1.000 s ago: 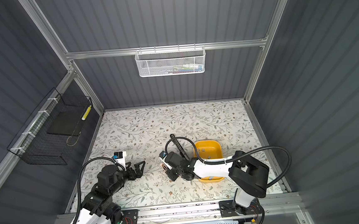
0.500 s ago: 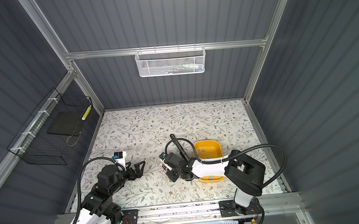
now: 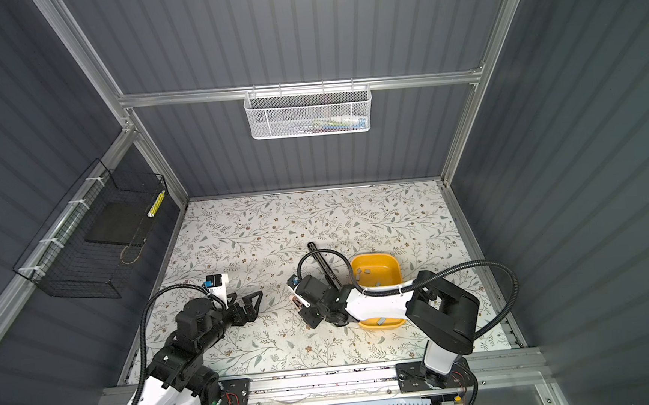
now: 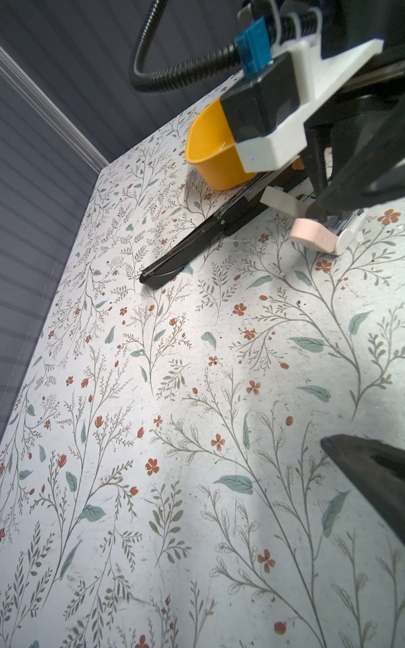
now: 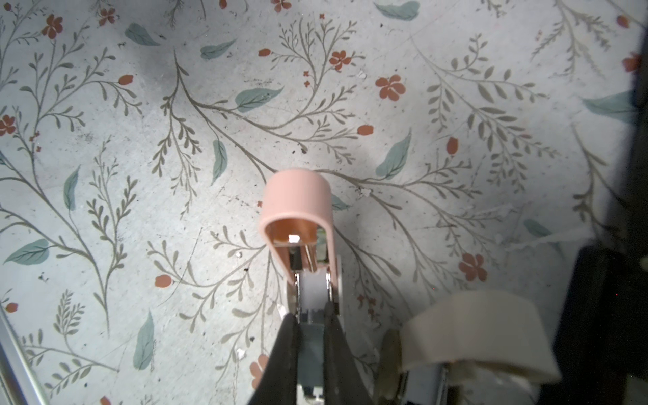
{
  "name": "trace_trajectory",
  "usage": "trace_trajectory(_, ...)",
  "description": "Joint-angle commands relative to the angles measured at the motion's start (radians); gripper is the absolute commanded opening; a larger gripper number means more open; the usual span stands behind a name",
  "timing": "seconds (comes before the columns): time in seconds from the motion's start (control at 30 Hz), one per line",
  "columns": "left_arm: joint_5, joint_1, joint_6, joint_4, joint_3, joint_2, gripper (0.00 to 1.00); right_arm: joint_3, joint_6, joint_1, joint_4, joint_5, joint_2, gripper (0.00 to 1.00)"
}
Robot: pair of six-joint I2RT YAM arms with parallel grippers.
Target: Load the staples into the stapler
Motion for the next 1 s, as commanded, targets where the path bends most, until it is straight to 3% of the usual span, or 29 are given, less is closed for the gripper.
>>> trace_trajectory(0.0,-0.011,0.000,0.011,0.007,-0.004,-0.008,1.00,0.020,-0.012,-0.003,-0.029,0.019,0.019,0.12)
trace_trajectory(0.97,-0.011,0.000,0.011,0.006,-0.005,-0.012,1.00,0.042,-0.022,-0.002,-0.062,0.025,0.048,0.11)
